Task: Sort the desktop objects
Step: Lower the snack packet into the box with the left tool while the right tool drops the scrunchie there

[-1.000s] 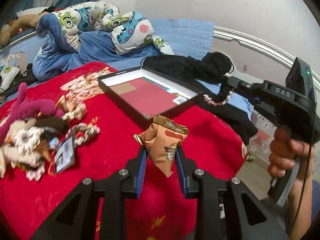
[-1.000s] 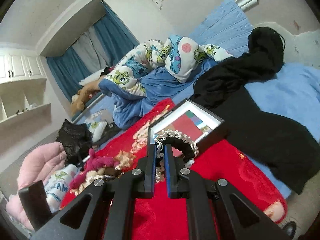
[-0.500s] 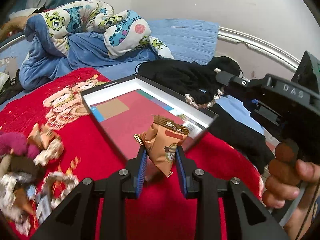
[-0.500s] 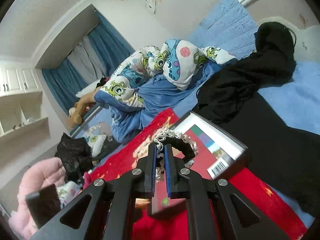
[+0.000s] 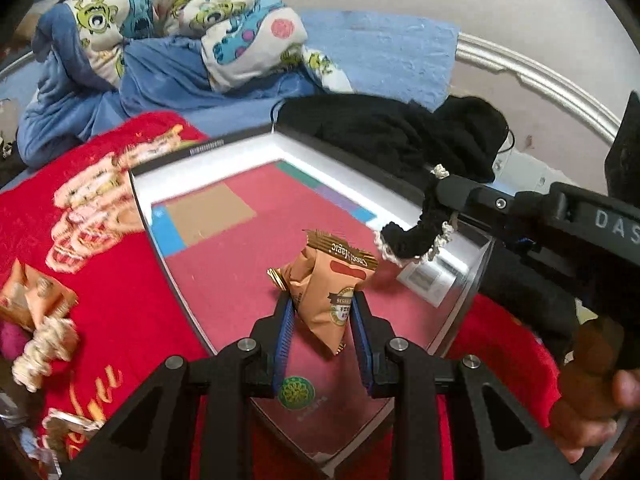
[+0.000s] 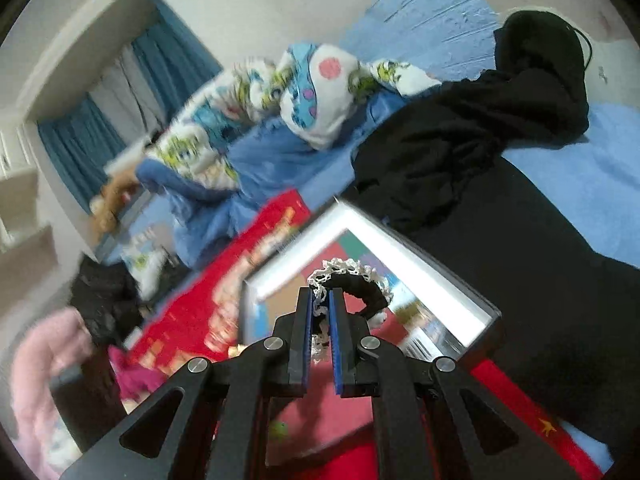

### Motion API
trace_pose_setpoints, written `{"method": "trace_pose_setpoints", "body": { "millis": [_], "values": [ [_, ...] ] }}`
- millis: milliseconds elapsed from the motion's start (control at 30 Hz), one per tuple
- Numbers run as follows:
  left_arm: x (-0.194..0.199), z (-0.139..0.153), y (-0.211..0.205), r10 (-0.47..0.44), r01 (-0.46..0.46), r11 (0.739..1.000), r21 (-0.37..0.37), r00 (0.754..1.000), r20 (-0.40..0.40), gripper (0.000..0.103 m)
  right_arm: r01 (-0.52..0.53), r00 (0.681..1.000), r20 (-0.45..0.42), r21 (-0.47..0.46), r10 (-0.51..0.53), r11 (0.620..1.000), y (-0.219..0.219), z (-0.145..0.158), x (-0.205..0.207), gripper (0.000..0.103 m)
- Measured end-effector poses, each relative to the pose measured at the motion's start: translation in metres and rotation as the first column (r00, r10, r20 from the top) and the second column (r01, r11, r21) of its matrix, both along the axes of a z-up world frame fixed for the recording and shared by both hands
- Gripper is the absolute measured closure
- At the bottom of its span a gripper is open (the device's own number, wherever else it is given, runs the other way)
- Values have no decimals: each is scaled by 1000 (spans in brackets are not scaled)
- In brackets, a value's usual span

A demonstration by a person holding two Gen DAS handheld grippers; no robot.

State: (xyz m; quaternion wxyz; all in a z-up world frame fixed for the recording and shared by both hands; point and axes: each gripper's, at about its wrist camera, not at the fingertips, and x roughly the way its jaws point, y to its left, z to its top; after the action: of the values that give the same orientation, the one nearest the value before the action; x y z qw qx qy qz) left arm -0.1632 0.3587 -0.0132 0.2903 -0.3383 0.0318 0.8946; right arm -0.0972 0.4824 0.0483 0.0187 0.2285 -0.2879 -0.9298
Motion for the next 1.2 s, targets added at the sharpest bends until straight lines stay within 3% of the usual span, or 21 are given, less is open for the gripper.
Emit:
{"method": "trace_pose_setpoints", "body": {
  "millis": [100,167,333,700,967,1200],
  "values": [
    [11,-5,8,-6,3,999,-50,998,-63,74,-11,998,55,6,10,1000,-2,-11,-4,94],
    [15,-6,8,-23,21,999,-34,998,-62,74,-7,995,99,-4,7,1000,-3,-18,-8,94],
    [19,-11,7,-21,19,999,-26,996,-89,74,36,975,215,90,-55,995,-12,-28,-17,95],
    [23,-11,6,-23,20,1000,-21,994,-106,74,80,972,219,43,-87,996,-5,-31,-12,95],
    [24,-11,5,-22,20,1000,-20,994,-111,74,88,971,213,107,-109,990,-16,-30,-12,95],
    [26,-10,6,-17,14,1000,-25,992,-126,74,91,974,196,102,-110,991,-15,-31,-10,95]
  ]
}}
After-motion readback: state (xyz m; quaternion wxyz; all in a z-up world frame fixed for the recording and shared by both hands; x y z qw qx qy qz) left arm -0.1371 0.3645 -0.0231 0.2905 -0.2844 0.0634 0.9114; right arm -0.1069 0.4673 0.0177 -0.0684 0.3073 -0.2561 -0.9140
